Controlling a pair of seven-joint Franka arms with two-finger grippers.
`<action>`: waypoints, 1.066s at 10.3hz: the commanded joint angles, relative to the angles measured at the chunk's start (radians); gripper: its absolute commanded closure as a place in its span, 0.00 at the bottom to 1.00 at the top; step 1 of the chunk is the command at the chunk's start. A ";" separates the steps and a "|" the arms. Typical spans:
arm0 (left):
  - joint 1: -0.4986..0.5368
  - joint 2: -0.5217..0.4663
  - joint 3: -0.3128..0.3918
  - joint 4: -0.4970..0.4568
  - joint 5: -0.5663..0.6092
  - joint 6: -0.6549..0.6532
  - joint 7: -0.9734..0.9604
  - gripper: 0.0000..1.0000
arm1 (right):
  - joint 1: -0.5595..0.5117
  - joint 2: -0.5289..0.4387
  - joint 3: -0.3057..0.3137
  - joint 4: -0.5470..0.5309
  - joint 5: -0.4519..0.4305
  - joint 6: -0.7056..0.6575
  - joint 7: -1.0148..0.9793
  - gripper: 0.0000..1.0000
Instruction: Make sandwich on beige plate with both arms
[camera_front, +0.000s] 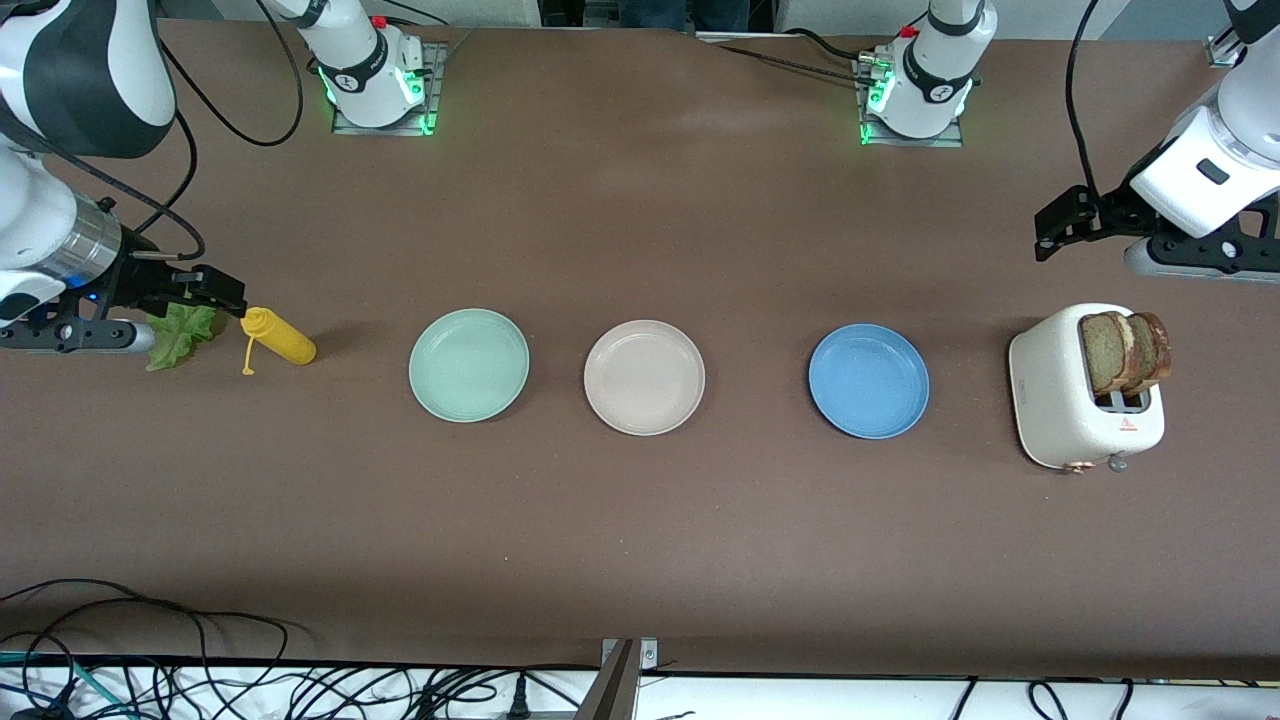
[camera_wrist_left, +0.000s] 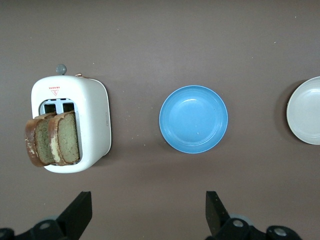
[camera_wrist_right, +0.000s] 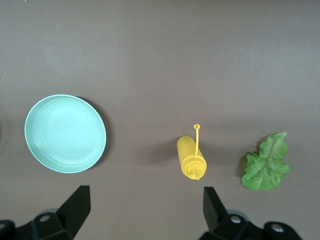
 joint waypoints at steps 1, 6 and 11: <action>0.001 0.014 0.000 0.029 -0.001 -0.018 -0.004 0.00 | 0.003 0.001 0.003 0.021 -0.018 -0.019 0.020 0.00; 0.001 0.013 0.000 0.029 -0.001 -0.018 -0.004 0.00 | 0.003 0.012 0.000 0.036 -0.011 -0.026 0.019 0.00; -0.001 0.014 0.000 0.029 -0.001 -0.018 -0.003 0.00 | 0.003 0.012 0.000 0.036 -0.011 -0.028 0.019 0.00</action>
